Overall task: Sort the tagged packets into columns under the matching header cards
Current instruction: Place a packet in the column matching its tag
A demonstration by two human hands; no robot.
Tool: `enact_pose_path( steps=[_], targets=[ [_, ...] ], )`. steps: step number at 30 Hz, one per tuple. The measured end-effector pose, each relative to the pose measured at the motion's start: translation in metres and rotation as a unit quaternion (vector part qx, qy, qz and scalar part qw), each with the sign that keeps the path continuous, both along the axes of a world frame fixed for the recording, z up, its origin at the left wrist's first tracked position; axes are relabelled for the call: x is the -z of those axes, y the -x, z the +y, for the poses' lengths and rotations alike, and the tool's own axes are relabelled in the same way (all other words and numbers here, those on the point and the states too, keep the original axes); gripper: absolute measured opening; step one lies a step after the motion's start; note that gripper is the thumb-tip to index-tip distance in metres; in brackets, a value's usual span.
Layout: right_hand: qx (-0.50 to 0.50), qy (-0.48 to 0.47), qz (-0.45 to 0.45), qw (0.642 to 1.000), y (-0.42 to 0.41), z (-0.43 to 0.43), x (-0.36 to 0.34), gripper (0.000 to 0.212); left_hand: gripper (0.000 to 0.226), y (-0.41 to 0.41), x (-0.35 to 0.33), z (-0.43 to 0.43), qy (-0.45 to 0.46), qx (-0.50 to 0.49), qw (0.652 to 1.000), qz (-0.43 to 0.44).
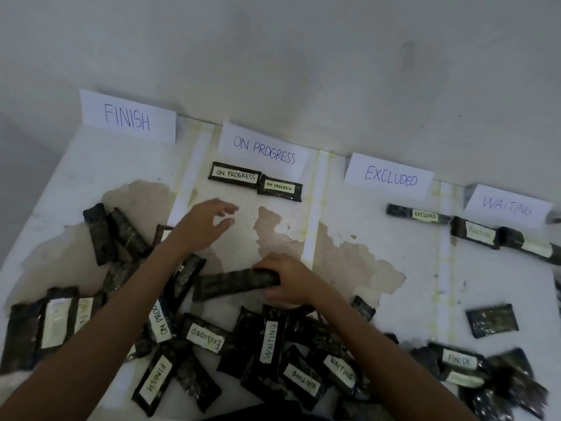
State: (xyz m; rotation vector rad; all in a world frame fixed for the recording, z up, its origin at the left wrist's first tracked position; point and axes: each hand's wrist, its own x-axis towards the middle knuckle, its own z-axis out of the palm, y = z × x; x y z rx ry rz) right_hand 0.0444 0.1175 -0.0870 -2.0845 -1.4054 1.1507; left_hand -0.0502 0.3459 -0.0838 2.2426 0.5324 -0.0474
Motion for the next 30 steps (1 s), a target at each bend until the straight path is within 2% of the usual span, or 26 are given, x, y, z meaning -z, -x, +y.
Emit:
enact_pose_path(
  steps=[2,4,8,10,14,18,21,23,25,27,30],
  targets=[
    [0.102,0.015,0.087,0.991,-0.008,-0.006,-0.017,0.03,0.021,0.023,-0.017,-0.018,0.06,-0.025,0.998,0.011],
    [0.17,0.028,0.136,0.976,-0.015,-0.016,-0.031,0.016,0.018,0.044,-0.03,-0.035,0.108,-0.029,0.994,0.013],
    [0.236,0.037,0.203,0.95,-0.021,-0.036,-0.043,0.018,0.023,0.068,-0.035,-0.06,0.124,-0.009,0.992,-0.002],
    [0.239,0.039,0.21,0.947,-0.02,-0.042,-0.045,0.019,0.042,0.07,-0.032,-0.067,0.079,0.011,0.997,0.001],
    [0.264,0.036,0.232,0.935,-0.015,-0.048,-0.05,0.018,0.074,0.063,-0.031,-0.079,-0.083,0.107,0.991,-0.024],
    [0.282,0.035,0.239,0.929,-0.01,-0.05,-0.052,0.017,0.08,0.052,-0.031,-0.097,-0.189,0.158,0.969,-0.029],
    [0.318,0.003,0.229,0.92,-0.007,-0.05,-0.055,0.02,0.077,0.045,-0.03,-0.113,-0.22,0.122,0.968,-0.012],
    [0.352,-0.029,0.238,0.905,-0.005,-0.051,-0.057,0.031,0.065,0.04,-0.031,-0.126,-0.123,0.033,0.992,0.007],
    [0.379,-0.055,0.228,0.895,-0.003,-0.052,-0.056,0.04,0.042,0.035,-0.031,-0.138,0.006,-0.042,0.999,0.024],
    [0.409,-0.077,0.215,0.883,-0.001,-0.054,-0.052,0.043,0.029,0.03,-0.027,-0.15,0.104,-0.074,0.99,0.052],
    [0.433,-0.074,0.187,0.879,0.002,-0.057,-0.046,0.049,0.027,0.019,-0.025,-0.165,0.234,-0.165,0.956,0.059]
  ],
)
